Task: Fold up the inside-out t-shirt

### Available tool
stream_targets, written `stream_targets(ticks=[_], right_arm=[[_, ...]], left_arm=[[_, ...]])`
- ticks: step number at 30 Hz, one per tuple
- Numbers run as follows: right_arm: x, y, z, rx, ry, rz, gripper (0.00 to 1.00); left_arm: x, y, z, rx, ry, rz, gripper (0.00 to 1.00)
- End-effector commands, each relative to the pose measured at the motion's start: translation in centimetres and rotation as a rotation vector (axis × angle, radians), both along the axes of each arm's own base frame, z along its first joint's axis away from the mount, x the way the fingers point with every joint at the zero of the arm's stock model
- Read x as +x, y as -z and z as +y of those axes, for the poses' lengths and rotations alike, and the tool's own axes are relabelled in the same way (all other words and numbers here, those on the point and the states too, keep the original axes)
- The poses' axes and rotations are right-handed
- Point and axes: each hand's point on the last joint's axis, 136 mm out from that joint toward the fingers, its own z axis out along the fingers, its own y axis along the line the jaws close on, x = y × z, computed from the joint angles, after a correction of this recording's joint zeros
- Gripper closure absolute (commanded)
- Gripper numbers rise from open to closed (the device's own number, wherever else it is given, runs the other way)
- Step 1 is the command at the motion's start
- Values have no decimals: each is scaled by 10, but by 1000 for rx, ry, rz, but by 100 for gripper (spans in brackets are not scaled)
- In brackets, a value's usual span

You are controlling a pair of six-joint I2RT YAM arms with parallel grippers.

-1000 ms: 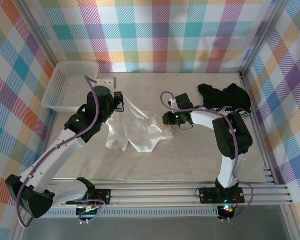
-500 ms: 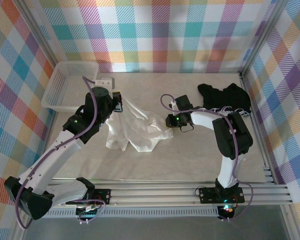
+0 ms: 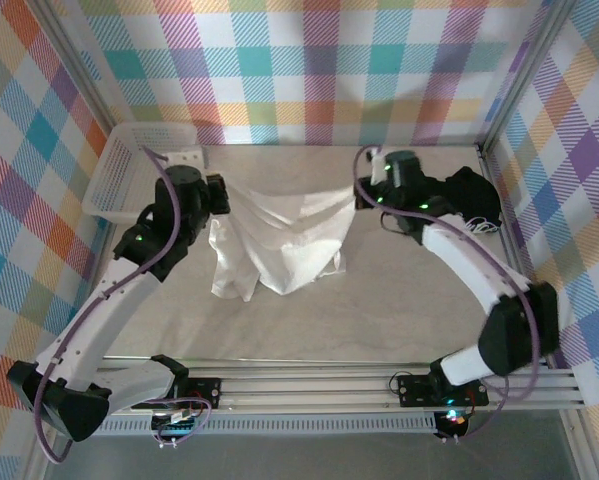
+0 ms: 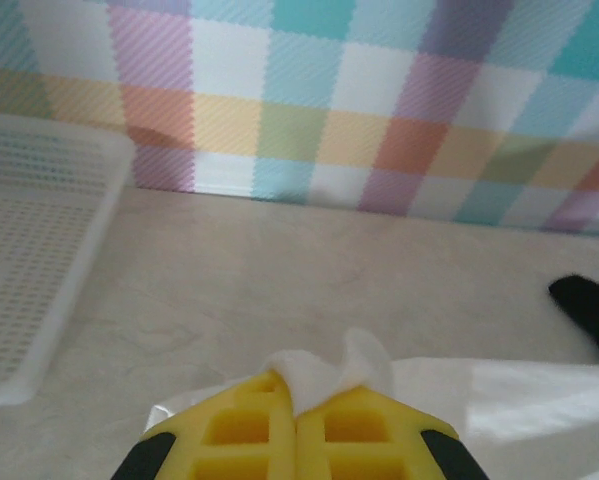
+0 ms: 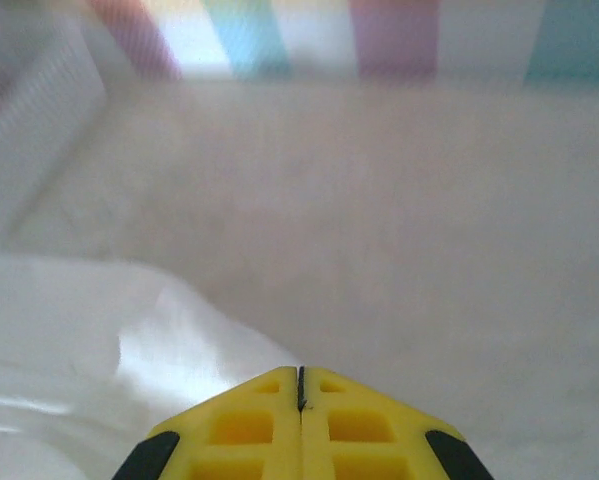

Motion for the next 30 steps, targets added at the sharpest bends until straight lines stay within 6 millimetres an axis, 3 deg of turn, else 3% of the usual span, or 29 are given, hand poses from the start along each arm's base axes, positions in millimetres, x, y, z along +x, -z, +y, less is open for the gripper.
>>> stream_targets(ticks=[1,3,5,8,11,14,16,19,21,24,27,30], right_arm=[[-28,-121,-36,33,75,-289,100],[-61,-178,-52,71,95,-426,100],[-95,-217,-65,107,97,-524,100],[-145,-258,-78,158,72,-625,100],[-181,-276,-87,186,47,-666,100],[-192,-273,-88,193,33,-657,100],[-182,-259,-85,175,38,-614,100],[-148,-228,-77,140,57,-532,100],[-113,-204,-73,95,101,-490,100],[-59,-195,-70,37,182,-504,100],[-15,-220,-64,64,217,-560,100],[-5,-276,-58,131,212,-675,100]], left_arm=[[-29,-97,46,-114,-129,-219,100],[-55,-140,67,-151,-170,-314,100],[-80,-171,77,-177,-173,-388,100],[-114,-199,85,-201,-139,-450,100],[-127,-199,87,-189,-119,-433,100],[-117,-180,83,-156,-119,-364,100],[-102,-160,81,-127,-141,-307,100],[-65,-125,77,-64,-197,-227,100],[-34,-107,75,-5,-246,-183,100],[21,-97,72,13,-265,-144,100],[69,-124,66,-17,-239,-169,100],[83,-188,57,-57,-177,-276,100]])
